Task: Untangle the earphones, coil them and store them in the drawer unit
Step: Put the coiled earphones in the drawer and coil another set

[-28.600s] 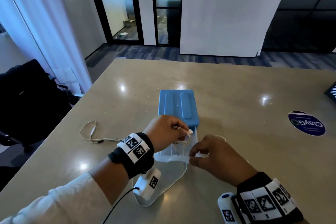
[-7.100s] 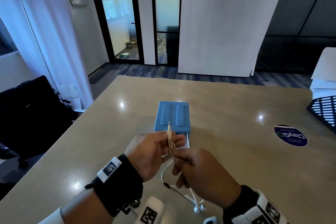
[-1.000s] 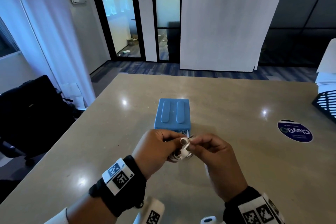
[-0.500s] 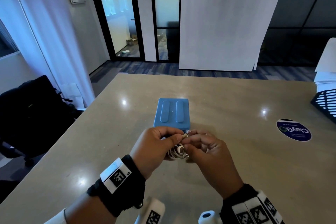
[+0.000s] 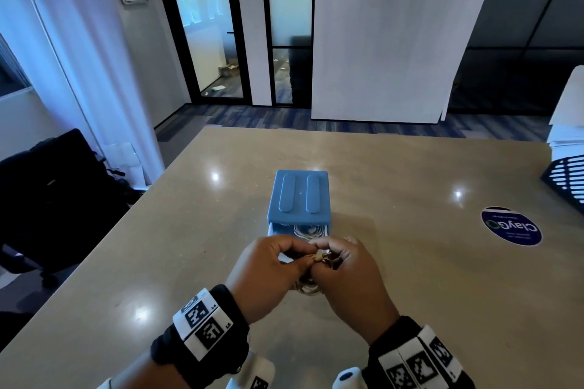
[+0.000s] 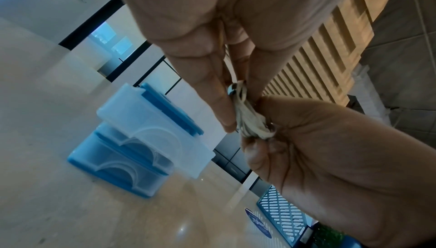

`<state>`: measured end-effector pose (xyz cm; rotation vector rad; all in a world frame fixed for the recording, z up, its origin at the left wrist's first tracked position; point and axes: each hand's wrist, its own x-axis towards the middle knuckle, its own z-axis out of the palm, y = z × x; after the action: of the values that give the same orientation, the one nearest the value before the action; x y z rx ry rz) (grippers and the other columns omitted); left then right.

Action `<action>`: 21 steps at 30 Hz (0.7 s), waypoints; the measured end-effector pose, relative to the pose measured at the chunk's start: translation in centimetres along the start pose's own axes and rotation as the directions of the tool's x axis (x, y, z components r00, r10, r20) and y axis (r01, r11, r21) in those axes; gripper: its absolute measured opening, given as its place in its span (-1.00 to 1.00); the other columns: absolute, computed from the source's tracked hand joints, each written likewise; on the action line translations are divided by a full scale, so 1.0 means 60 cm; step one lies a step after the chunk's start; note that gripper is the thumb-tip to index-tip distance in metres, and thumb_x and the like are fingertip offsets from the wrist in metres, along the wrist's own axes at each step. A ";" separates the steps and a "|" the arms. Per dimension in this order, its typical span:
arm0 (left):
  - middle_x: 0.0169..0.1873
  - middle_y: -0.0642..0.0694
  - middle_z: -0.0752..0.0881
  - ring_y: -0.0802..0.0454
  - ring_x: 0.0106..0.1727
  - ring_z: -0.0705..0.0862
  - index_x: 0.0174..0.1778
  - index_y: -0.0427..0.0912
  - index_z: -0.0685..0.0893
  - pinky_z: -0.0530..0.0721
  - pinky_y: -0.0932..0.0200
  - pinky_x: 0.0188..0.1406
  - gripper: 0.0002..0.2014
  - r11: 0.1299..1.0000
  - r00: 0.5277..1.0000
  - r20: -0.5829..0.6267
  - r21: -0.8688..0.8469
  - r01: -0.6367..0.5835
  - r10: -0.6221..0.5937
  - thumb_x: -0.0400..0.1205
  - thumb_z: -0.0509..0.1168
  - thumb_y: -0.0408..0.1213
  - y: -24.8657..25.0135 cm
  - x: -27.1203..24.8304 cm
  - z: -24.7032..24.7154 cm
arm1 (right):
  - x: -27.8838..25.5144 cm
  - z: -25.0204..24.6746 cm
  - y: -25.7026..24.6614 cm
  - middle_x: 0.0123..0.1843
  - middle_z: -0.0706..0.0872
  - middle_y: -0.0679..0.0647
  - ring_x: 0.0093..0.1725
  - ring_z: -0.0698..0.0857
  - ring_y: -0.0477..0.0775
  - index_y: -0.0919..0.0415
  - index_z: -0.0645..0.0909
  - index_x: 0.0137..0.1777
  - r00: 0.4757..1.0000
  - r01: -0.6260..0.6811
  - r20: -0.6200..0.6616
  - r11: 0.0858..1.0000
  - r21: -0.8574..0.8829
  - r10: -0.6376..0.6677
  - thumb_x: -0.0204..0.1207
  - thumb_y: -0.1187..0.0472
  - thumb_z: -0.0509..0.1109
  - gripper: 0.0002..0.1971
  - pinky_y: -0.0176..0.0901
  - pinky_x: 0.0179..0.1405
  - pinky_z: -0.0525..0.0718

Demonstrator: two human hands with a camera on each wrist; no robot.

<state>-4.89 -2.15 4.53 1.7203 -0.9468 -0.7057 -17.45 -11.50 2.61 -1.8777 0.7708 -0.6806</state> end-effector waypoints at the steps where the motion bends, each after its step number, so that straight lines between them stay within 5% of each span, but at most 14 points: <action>1: -0.18 -0.03 0.85 -0.12 -0.19 0.86 -0.11 0.08 0.85 0.83 -0.17 -0.08 -0.87 1.000 1.000 0.008 0.007 0.002 -0.002 0.54 0.52 -0.29 -0.003 0.000 -0.001 | -0.002 0.003 0.001 -0.06 0.67 -0.03 -0.04 0.67 -0.22 -0.19 0.80 -0.09 1.000 0.006 -0.026 0.999 -0.040 -0.007 0.30 0.08 0.41 -0.77 -0.50 -0.16 0.60; 4: -0.19 -0.02 0.85 -0.10 -0.22 0.86 -0.12 0.07 0.84 0.84 -0.13 -0.09 -0.89 1.000 1.000 0.027 0.021 -0.005 0.004 0.54 0.52 -0.26 -0.001 0.002 -0.007 | -0.004 0.011 -0.005 0.00 0.58 -0.07 0.00 0.62 -0.32 -0.11 0.73 -0.13 0.996 0.019 -0.079 0.992 -0.126 -0.029 0.39 0.23 0.44 -0.82 -0.58 -0.13 0.55; 8: -0.20 0.01 0.84 -0.05 -0.30 0.84 -0.12 0.06 0.83 0.85 -0.05 -0.21 -0.88 0.995 0.999 0.025 0.100 -0.028 0.026 0.55 0.51 -0.29 0.008 0.006 -0.015 | 0.001 0.018 -0.003 -0.14 0.67 -0.12 -0.10 0.67 -0.18 -0.05 0.62 -0.20 0.993 0.063 -0.085 0.985 -0.161 -0.078 0.38 0.28 0.41 -0.84 -0.38 -0.24 0.58; 13: -0.22 -0.02 0.81 0.00 -0.40 0.78 -0.13 -0.06 0.81 0.82 0.08 -0.38 -0.95 0.995 1.000 0.023 0.094 -0.022 0.020 0.57 0.49 -0.30 0.015 0.012 -0.018 | 0.008 0.020 -0.004 -0.09 0.84 -0.18 -0.09 0.80 -0.22 -0.19 0.58 0.22 0.999 0.005 -0.039 0.993 -0.119 -0.010 0.45 0.23 0.33 -0.61 -0.17 -0.09 0.78; 19: -0.23 0.02 0.82 -0.01 -0.36 0.79 -0.17 -0.02 0.80 0.81 0.11 -0.37 -0.94 0.993 0.998 0.041 0.109 -0.055 0.051 0.55 0.52 -0.28 0.014 0.022 -0.030 | 0.019 0.002 -0.006 -0.34 0.75 -0.06 -0.35 0.69 -0.13 -0.03 0.62 -0.17 0.999 0.038 0.022 0.982 -0.186 -0.034 0.41 0.10 0.36 -0.96 -0.13 -0.35 0.67; 21: -0.24 0.00 0.81 -0.03 -0.38 0.78 -0.18 -0.04 0.78 0.80 0.09 -0.37 -0.93 0.994 0.998 0.024 0.091 -0.062 0.060 0.54 0.51 -0.31 0.012 0.029 -0.035 | 0.027 -0.006 -0.003 -0.36 0.73 0.04 -0.42 0.58 -0.16 0.09 0.61 -0.26 0.999 0.033 0.037 0.984 -0.175 -0.027 0.40 0.06 0.40 -0.88 -0.14 -0.39 0.58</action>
<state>-2.47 -2.71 5.87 1.7587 -1.0564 -0.6509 -16.60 -12.86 3.11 -2.0594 0.8033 -0.6142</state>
